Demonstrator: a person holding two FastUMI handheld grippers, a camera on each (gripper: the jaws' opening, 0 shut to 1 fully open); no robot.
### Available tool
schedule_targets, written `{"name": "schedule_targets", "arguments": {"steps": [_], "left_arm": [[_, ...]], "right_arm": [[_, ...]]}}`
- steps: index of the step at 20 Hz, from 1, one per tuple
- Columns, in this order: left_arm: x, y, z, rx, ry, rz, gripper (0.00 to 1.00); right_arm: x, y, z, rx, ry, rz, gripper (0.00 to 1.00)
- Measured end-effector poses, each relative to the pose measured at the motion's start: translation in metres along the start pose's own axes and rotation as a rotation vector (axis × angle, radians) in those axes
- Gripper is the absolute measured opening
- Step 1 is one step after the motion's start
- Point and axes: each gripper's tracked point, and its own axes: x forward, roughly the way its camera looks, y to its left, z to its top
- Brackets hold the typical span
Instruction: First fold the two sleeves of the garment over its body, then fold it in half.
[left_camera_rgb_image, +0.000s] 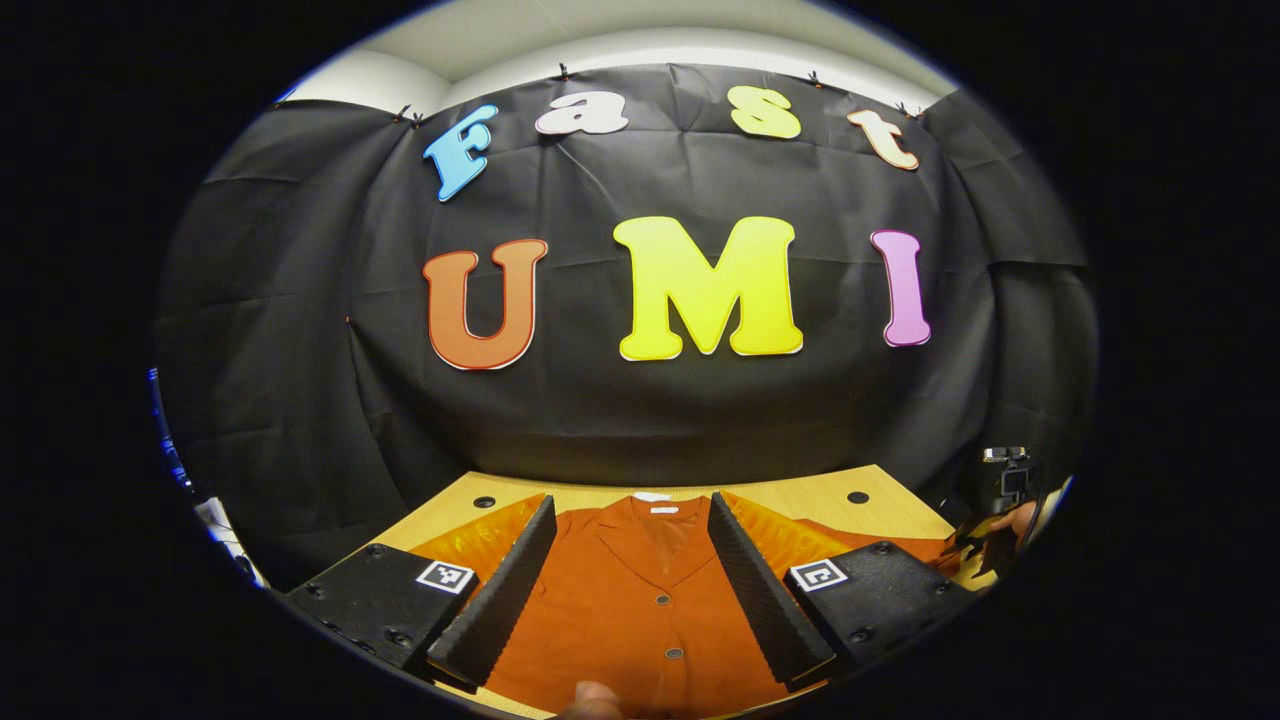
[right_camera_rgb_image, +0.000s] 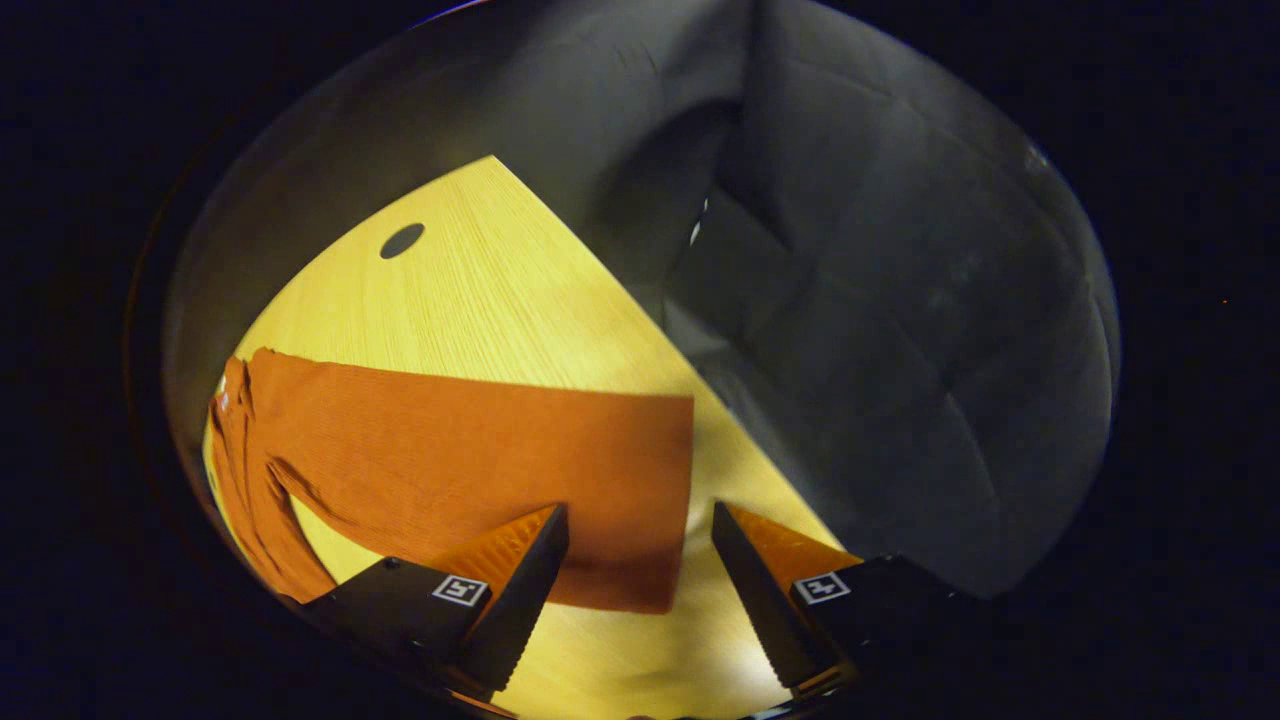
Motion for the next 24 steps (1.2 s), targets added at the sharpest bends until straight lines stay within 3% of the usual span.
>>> {"name": "schedule_targets", "arguments": {"steps": [5,9,11,13,15,17,19,23,24], "left_arm": [[0.000,0.000,-0.005,0.013,0.013,-0.011,0.99],[-0.002,0.004,-0.006,0.013,0.011,-0.002,0.99],[-0.002,0.008,-0.011,0.013,0.021,0.009,0.99],[-0.003,0.011,-0.015,0.008,0.031,0.015,0.99],[-0.002,0.013,-0.018,0.008,0.038,0.020,0.99],[-0.001,0.015,-0.018,0.007,0.038,0.020,0.99],[0.000,0.014,-0.019,0.012,0.041,0.016,0.99],[0.005,0.011,-0.020,0.018,0.044,-0.006,0.99],[0.005,0.011,-0.020,0.019,0.044,-0.011,0.99]], "right_arm": [[-0.005,-0.007,-0.004,0.002,0.223,-0.037,0.92],[-0.008,-0.006,0.002,0.035,0.304,-0.043,0.83],[-0.005,-0.007,0.002,0.071,0.312,-0.041,0.64],[-0.005,-0.011,0.003,0.059,0.317,-0.049,0.63],[-0.007,-0.009,0.003,0.067,0.321,-0.033,0.43],[-0.003,-0.007,0.001,0.065,0.321,-0.027,0.41],[-0.005,0.000,0.009,0.129,0.318,0.005,0.13],[-0.002,0.005,0.010,0.090,0.330,0.043,0.12],[-0.008,0.009,0.006,0.107,0.331,0.060,0.02]]}}
